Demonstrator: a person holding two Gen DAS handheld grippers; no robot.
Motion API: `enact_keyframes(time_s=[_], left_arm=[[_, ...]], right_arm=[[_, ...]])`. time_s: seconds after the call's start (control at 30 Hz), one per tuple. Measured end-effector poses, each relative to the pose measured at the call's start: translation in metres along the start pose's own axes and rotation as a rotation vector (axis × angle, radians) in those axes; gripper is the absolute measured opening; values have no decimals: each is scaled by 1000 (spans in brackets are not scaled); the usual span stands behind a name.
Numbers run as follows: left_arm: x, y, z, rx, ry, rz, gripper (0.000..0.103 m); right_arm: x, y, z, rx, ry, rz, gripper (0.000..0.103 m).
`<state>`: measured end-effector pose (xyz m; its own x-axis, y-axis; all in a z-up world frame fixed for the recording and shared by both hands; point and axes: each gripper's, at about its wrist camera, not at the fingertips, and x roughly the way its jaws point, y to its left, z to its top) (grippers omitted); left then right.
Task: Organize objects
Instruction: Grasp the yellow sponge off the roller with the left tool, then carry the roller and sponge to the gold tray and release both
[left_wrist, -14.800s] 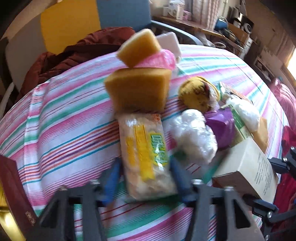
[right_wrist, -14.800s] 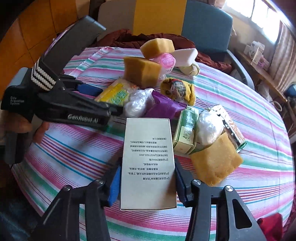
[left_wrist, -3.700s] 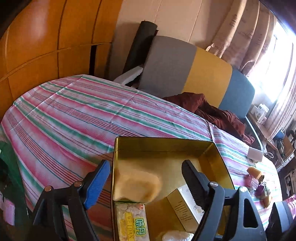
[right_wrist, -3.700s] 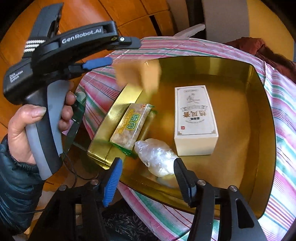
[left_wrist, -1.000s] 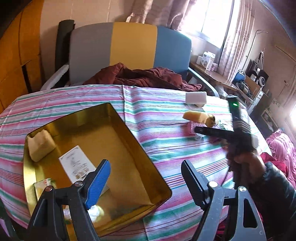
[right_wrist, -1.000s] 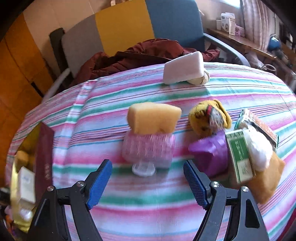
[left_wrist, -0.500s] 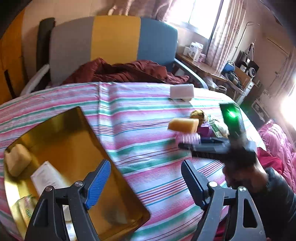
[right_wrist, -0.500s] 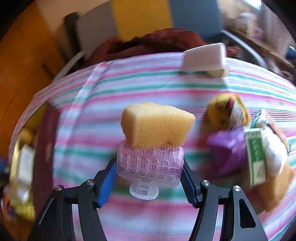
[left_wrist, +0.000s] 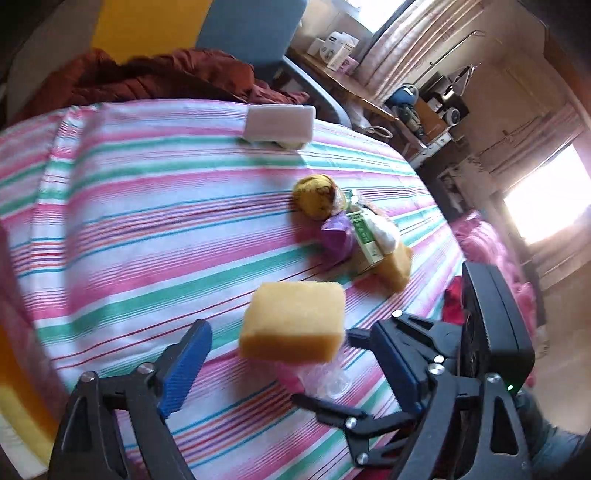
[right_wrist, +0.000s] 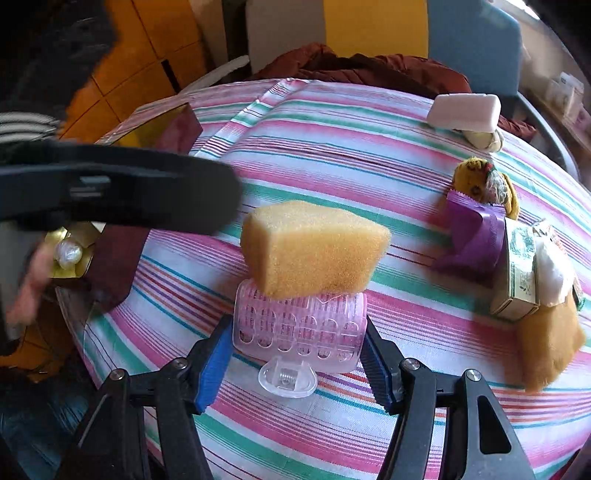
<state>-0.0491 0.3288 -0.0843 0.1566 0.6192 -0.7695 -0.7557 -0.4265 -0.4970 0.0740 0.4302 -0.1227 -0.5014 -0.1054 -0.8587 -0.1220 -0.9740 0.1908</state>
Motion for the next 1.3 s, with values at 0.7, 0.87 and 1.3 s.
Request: enact_keyframes(time_s=[0.7,0.87,1.3], left_arm=[[49,12,9,-23,103,-42,62],[22,18,5,-62,-27,-6,60],[-101,32,-46,-140,-254,124,62]], right_arm=[[-3,0,0,-59,-22,-27,65],[-2,-5,2,-36,-26,-26,65],[-12,-1,4,3,-38,-78,65]])
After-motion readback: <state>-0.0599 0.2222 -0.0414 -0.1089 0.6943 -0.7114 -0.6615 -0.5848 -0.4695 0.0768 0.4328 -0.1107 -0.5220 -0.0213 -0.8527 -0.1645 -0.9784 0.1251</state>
